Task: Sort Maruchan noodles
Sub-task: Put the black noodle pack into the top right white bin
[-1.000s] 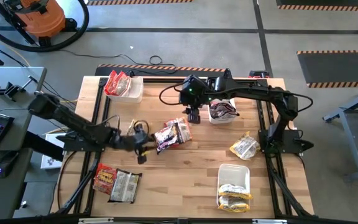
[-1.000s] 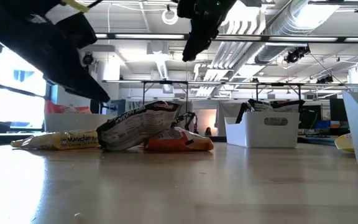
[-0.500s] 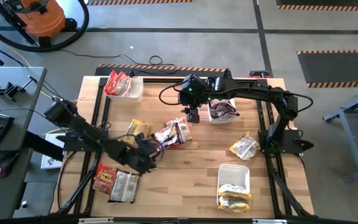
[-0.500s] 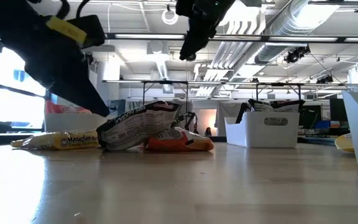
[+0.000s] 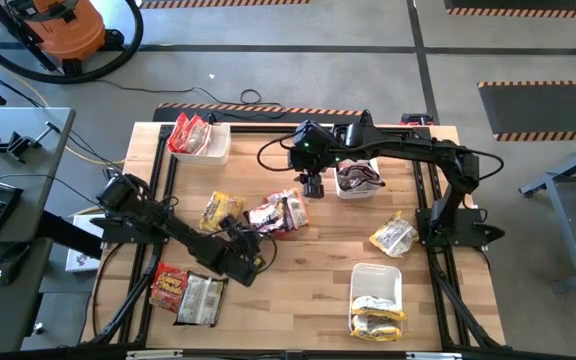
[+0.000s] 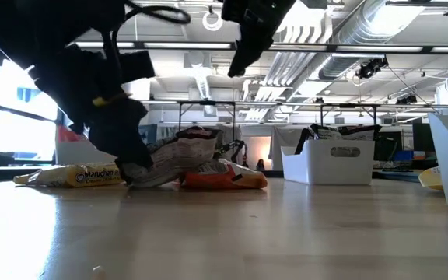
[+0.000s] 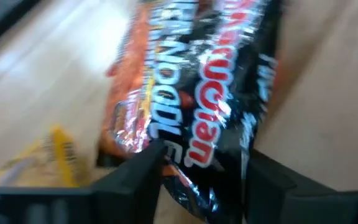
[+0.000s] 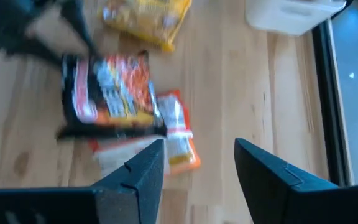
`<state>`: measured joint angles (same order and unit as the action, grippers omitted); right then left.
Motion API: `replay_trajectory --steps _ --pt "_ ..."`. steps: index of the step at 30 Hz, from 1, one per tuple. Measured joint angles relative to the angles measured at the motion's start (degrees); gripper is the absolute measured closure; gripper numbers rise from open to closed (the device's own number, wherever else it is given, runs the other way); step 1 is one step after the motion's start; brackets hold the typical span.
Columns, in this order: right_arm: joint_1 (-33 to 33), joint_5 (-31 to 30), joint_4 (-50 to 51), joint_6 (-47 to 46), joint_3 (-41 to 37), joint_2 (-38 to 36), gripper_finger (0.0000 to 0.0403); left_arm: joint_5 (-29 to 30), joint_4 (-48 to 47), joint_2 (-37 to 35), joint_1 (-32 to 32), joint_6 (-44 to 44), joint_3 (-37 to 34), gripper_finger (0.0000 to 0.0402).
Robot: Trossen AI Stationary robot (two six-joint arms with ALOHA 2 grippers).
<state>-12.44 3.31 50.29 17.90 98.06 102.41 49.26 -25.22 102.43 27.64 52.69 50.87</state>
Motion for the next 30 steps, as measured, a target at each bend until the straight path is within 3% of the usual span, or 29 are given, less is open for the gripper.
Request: replay_trajectory --steps 4,7,13,19,23,30 --pt "0.1 -1.0 3.0 1.5 0.0 0.0 0.0234 0.8 -5.0 0.0 -0.7 0.6 -0.1 0.0326" --pt "0.2 2.5 2.8 0.1 0.0 0.0 0.0239 -0.7 -4.6 -0.4 -1.4 -2.5 -0.5 0.0388" --pt "3.3 6.3 1.1 0.4 0.0 1.7 0.0225 -4.0 -0.3 -4.3 -4.5 -10.1 -0.5 0.0399" --pt "7.3 5.9 0.2 -1.9 0.0 4.1 0.0161 -9.4 5.7 -10.0 -8.3 -17.5 -0.4 0.0401" --pt "9.4 6.0 -0.5 -3.8 0.0 4.5 0.0126 -10.1 5.7 -13.4 -9.6 -19.1 -0.4 0.0401" --pt "11.1 5.5 -9.0 -0.6 -2.2 6.0 0.012 -9.6 8.4 -16.2 -10.5 -25.7 -0.4 0.0401"
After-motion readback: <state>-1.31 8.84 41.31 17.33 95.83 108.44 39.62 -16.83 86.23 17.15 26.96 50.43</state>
